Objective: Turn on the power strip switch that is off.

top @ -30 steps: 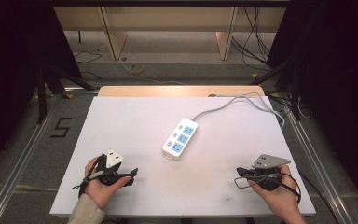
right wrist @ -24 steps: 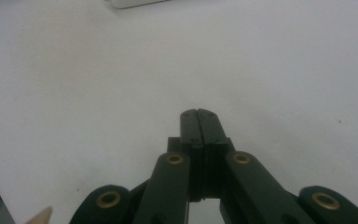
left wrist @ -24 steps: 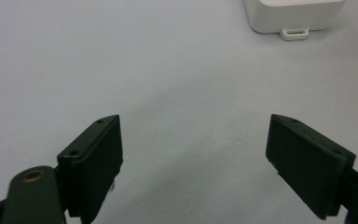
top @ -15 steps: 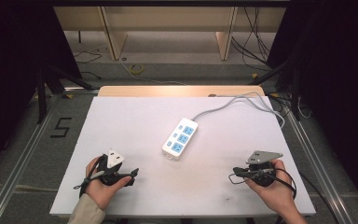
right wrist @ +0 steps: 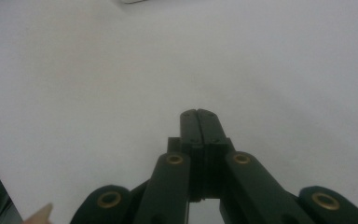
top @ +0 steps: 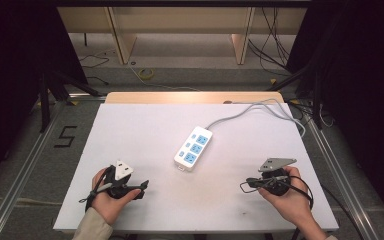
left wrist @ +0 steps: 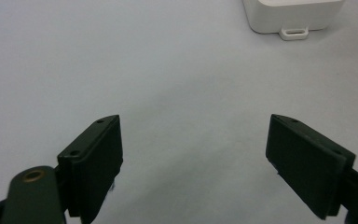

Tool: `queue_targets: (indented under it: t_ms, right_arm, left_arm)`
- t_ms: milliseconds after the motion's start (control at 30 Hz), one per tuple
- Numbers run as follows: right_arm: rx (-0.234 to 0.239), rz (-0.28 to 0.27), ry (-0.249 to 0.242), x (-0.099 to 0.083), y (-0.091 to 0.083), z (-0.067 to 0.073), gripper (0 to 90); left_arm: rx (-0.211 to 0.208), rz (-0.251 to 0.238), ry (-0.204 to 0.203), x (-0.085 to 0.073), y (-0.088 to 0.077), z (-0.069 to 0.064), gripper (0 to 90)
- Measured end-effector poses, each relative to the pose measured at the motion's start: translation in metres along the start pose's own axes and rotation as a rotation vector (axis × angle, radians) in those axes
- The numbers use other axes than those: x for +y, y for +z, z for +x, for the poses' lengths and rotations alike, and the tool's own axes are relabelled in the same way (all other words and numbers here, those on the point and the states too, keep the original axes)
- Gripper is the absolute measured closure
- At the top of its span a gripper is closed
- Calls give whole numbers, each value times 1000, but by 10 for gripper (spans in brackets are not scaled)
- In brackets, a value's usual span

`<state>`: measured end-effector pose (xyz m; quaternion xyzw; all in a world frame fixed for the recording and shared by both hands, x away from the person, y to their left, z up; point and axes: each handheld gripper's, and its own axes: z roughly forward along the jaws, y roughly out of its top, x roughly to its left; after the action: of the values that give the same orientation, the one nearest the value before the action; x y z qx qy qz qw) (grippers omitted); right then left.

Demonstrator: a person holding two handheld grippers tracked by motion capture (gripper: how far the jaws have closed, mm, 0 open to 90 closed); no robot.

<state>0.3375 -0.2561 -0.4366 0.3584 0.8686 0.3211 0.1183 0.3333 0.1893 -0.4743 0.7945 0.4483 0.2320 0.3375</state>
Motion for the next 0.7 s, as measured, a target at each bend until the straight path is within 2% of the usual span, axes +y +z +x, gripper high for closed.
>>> queue_targets:
  t_ms: [700]
  right_arm:
    - [8,38,-4,19,8,2,900]
  left_arm:
    - [5,-12,1,0,0,-1,187]
